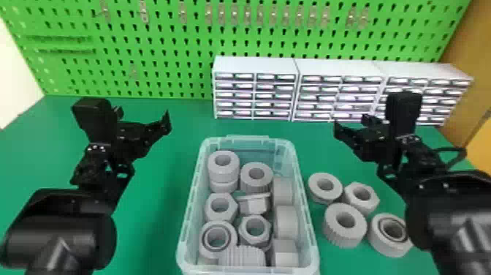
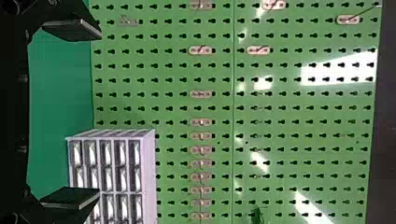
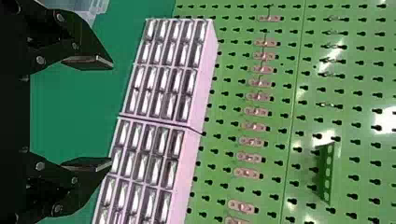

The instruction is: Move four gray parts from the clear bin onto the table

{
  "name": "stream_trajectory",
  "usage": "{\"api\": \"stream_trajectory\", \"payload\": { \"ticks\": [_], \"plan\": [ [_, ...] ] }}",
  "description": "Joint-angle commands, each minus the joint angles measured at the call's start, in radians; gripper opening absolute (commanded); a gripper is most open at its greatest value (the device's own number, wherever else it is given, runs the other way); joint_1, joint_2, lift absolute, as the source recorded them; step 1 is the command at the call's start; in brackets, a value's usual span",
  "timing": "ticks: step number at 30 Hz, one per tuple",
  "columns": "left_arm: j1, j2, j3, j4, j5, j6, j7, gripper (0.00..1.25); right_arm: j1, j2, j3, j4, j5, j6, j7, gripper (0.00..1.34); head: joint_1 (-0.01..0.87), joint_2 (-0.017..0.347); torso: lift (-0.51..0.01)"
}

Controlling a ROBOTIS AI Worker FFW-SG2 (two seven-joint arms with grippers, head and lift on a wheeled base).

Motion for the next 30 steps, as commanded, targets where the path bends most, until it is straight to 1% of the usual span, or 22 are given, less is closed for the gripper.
{"api": "stream_trajectory", "payload": {
  "ticks": [1, 6, 11, 22, 26, 30],
  "plan": [
    [0.001, 0.000, -0.005, 0.000, -0.002, -0.018, 0.005, 1.14, 0.023, 0.010, -0.038, 0.028, -0.022, -0.051, 0.000, 0.81, 0.686, 0.026, -0.050],
    [0.003, 0.000, -0.011, 0.000, -0.002, -0.018, 0.005, 1.14, 0.045, 0.011, -0.069, 0.036, -0.017, -0.070, 0.000, 0.81, 0.686, 0.026, -0.050],
    [-0.001, 0.001, -0.016, 0.000, -0.007, -0.018, 0.005, 1.14, 0.066, 0.019, -0.096, 0.047, -0.037, -0.090, 0.000, 0.81, 0.686, 0.026, -0.050],
    [-0.001, 0.003, -0.022, 0.000, -0.010, -0.019, 0.005, 1.14, 0.051, 0.017, -0.072, 0.048, -0.044, -0.090, 0.000, 0.81, 0.686, 0.026, -0.050],
    [-0.008, 0.003, -0.019, 0.000, -0.005, -0.019, 0.005, 1.14, 0.045, 0.020, -0.064, 0.053, -0.042, -0.084, 0.000, 0.82, 0.686, 0.026, -0.050],
    [-0.014, 0.005, -0.022, 0.000, -0.005, -0.019, 0.005, 1.14, 0.043, 0.017, -0.059, 0.053, -0.045, -0.082, 0.000, 0.82, 0.686, 0.026, -0.050]
  ]
}}
